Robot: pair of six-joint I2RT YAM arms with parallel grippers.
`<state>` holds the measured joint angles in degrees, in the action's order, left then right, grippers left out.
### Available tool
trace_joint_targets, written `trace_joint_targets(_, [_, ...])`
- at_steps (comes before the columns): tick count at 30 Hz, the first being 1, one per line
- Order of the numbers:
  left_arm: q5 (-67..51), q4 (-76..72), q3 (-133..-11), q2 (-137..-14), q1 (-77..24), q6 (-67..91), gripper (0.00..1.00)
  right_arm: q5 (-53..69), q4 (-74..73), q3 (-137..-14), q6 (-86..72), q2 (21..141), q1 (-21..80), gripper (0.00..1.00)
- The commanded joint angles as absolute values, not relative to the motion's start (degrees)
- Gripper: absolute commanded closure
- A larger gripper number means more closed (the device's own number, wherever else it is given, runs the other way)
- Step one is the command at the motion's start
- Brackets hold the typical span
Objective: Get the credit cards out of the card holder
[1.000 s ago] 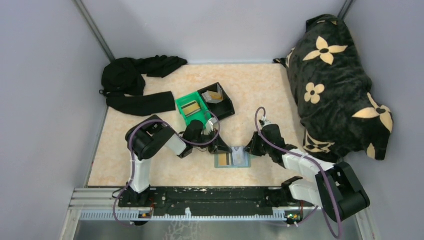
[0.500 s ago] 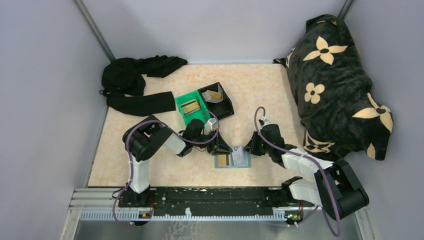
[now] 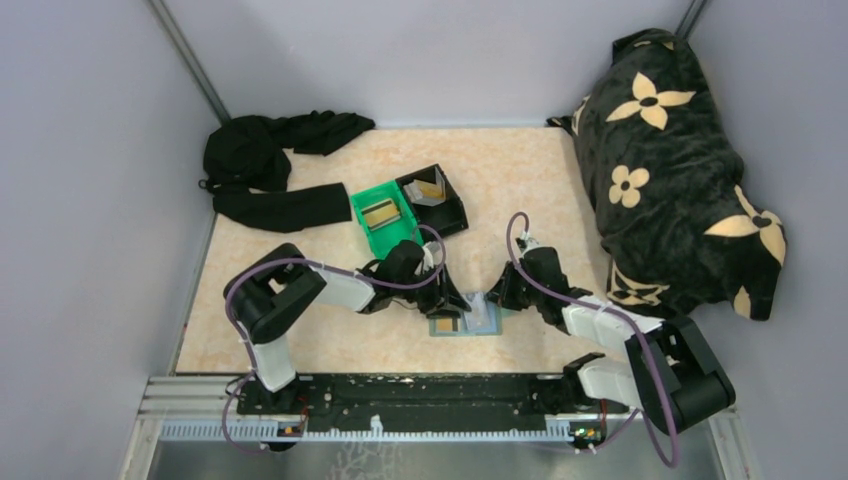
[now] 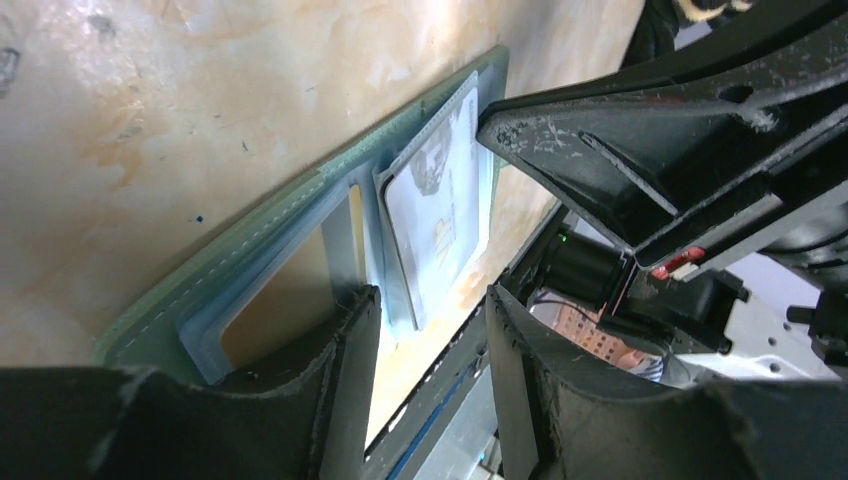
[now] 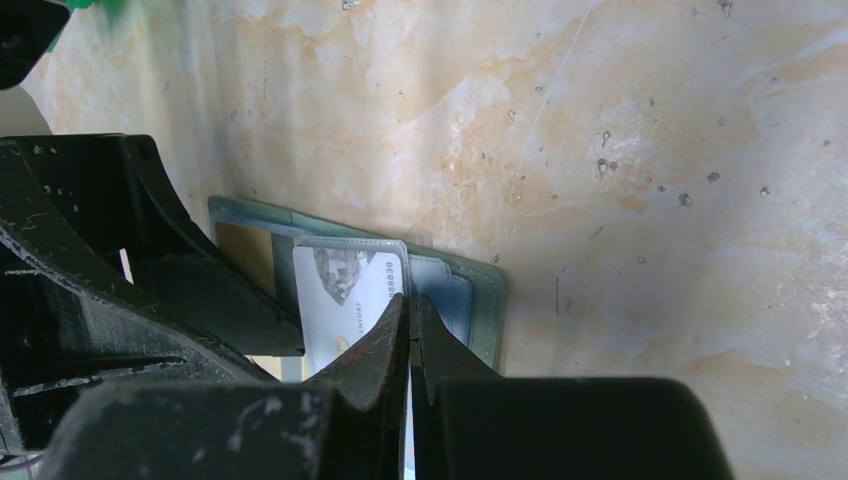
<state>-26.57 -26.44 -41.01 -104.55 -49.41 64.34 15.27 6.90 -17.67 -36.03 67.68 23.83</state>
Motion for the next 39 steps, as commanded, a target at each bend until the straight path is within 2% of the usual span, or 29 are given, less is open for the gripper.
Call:
trace_joint_targets(1, [-19.8,-20.4,-41.6,-105.0,-50.9,65.6,0.50,16.6,6.9,-16.7,-34.2,69.0,23.7,1.00])
trace_joint_targets(10, [-14.6,-25.5,-42.2,-107.8,-52.8,69.5,0.51,19.2,6.5,-15.3,-33.4,67.7,23.7,1.00])
trace_joint_targets(13, [-14.0,-29.5,-40.4,-107.9,-52.9,70.8,0.55,19.5,6.5,-15.1,-33.4,67.5,23.7,1.00])
trace_joint_targets(16, [-13.7,-31.5,-39.3,-107.7,-52.9,71.5,0.68,19.7,6.8,-15.1,-33.5,67.8,23.7,1.00])
trace_joint_targets(19, [-13.4,-31.5,-39.2,-107.4,-53.0,71.2,0.88,19.7,6.9,-15.1,-33.5,67.9,23.7,1.00])
trace_joint_targets(22, [-13.1,-31.8,-39.1,-107.3,-52.9,70.7,1.00,19.6,6.7,-15.1,-33.5,67.9,23.7,1.00])
trace_joint_targets(29, [-14.4,-33.4,-38.6,-107.3,-52.5,69.6,1.00,19.3,6.4,-15.2,-33.8,67.9,23.6,1.00])
trace_joint_targets(39, [-14.3,-34.4,-32.7,-99.9,-50.1,66.1,1.00,20.7,8.6,-15.7,-34.2,72.2,21.4,1.00])
